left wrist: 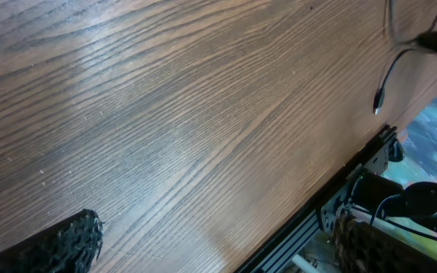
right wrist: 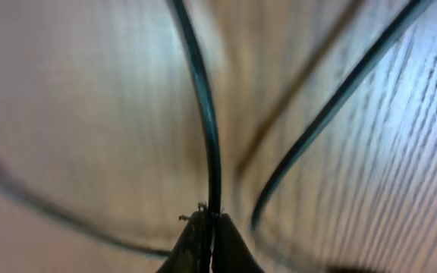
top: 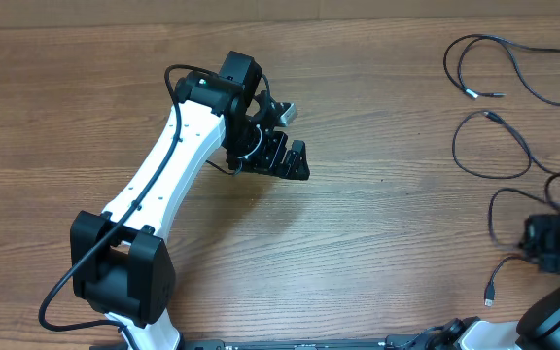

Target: Untangle cables

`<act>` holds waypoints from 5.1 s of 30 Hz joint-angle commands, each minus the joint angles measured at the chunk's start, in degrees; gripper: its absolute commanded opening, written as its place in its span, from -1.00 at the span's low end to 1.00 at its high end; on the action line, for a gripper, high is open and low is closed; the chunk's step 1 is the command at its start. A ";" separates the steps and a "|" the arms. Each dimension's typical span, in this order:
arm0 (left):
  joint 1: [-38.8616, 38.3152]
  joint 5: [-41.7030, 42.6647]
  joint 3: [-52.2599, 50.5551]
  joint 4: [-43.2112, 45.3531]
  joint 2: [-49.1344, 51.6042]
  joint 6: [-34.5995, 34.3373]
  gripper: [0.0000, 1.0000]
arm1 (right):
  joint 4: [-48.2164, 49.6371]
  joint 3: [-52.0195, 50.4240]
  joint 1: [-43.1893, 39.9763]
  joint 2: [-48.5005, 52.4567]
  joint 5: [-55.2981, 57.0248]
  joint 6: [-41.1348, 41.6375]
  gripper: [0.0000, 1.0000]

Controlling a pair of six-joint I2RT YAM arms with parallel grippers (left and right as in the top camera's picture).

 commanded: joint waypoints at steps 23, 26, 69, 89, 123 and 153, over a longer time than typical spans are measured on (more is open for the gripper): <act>0.76 -0.52 0.57 7.80 -7.43 -8.00 0.99 | -32.02 26.67 9.18 -15.96 -24.48 -33.22 0.29; 0.74 -6.62 0.55 8.35 -12.13 -11.10 0.99 | -31.91 26.64 14.01 -21.27 -23.76 -33.14 0.39; 0.76 -31.01 0.50 0.00 -26.88 -20.00 0.98 | -33.20 26.49 24.30 -43.30 -21.20 -28.02 1.00; 0.76 -31.01 0.50 0.00 -26.88 -20.00 0.99 | -29.38 26.49 23.50 -42.99 -20.33 -28.06 1.00; 0.76 -31.01 0.50 0.00 -26.86 -20.00 0.99 | -0.22 4.24 48.37 -59.10 -20.13 -38.03 1.00; 0.76 -31.01 0.50 -0.02 -26.86 -20.00 0.99 | 32.59 -37.48 49.00 -86.55 -4.70 -38.32 1.00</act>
